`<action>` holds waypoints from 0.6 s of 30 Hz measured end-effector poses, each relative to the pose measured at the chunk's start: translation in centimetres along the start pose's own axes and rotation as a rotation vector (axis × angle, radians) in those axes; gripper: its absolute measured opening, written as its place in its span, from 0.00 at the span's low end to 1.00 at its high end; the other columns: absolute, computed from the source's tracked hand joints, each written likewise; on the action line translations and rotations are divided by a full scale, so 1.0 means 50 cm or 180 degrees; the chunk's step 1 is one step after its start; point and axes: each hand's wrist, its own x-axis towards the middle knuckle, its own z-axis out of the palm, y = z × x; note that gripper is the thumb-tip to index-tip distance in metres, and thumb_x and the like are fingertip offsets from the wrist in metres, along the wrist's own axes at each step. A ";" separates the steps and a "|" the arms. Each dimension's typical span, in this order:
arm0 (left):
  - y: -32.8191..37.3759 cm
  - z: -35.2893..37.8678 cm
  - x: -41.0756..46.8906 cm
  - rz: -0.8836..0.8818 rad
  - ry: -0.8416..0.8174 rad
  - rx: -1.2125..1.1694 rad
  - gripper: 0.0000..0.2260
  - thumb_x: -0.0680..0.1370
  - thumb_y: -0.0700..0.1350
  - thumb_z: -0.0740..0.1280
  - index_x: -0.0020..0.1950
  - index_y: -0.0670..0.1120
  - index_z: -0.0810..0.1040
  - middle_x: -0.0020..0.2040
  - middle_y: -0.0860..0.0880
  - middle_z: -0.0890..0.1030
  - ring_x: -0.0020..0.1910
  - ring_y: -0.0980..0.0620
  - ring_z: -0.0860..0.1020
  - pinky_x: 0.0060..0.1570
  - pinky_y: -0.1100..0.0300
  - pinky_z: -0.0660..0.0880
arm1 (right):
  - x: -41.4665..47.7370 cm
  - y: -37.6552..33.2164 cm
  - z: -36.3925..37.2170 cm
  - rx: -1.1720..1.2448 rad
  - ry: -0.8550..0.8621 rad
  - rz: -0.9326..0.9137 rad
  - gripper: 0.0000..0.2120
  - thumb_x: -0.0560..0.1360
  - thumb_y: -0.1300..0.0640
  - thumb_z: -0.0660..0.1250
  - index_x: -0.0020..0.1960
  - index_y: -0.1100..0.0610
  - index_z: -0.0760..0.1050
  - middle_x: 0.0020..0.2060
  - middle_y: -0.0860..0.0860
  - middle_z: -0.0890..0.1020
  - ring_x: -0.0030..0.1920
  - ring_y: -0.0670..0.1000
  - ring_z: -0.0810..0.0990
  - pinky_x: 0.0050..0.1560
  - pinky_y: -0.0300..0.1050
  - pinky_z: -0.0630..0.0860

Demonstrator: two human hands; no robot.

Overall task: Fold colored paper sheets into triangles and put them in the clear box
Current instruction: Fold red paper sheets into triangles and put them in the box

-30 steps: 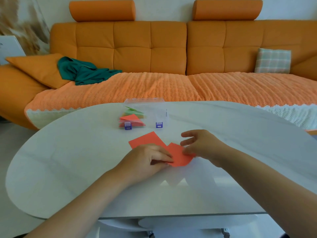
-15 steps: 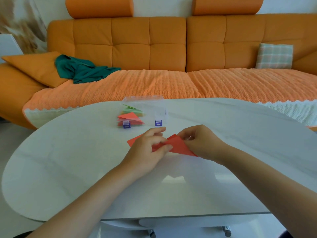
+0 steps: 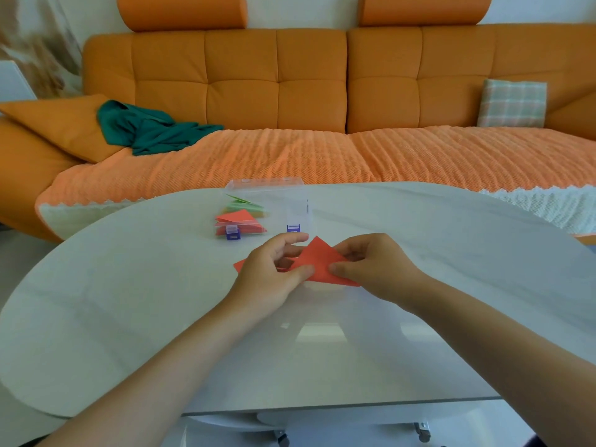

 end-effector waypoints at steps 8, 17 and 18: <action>-0.005 -0.003 0.003 0.0012 0.0040 0.0469 0.09 0.77 0.43 0.73 0.53 0.57 0.83 0.44 0.59 0.86 0.45 0.63 0.83 0.50 0.66 0.76 | -0.004 0.005 0.011 -0.0050 -0.0132 -0.0161 0.14 0.71 0.62 0.74 0.45 0.42 0.82 0.36 0.38 0.84 0.38 0.43 0.81 0.42 0.41 0.80; -0.012 0.008 -0.003 0.0144 0.0146 0.0505 0.11 0.74 0.41 0.75 0.53 0.55 0.83 0.43 0.57 0.84 0.42 0.63 0.81 0.45 0.74 0.73 | 0.005 0.023 0.011 -0.0218 0.0033 0.0004 0.04 0.74 0.56 0.74 0.42 0.48 0.85 0.36 0.46 0.85 0.35 0.44 0.80 0.39 0.38 0.77; -0.012 0.010 -0.004 0.0160 0.0111 0.0527 0.11 0.75 0.42 0.75 0.54 0.55 0.83 0.45 0.57 0.84 0.43 0.63 0.81 0.46 0.74 0.73 | 0.005 0.023 0.012 -0.0165 0.0023 -0.0053 0.06 0.73 0.59 0.74 0.42 0.47 0.85 0.36 0.45 0.85 0.36 0.43 0.81 0.41 0.38 0.78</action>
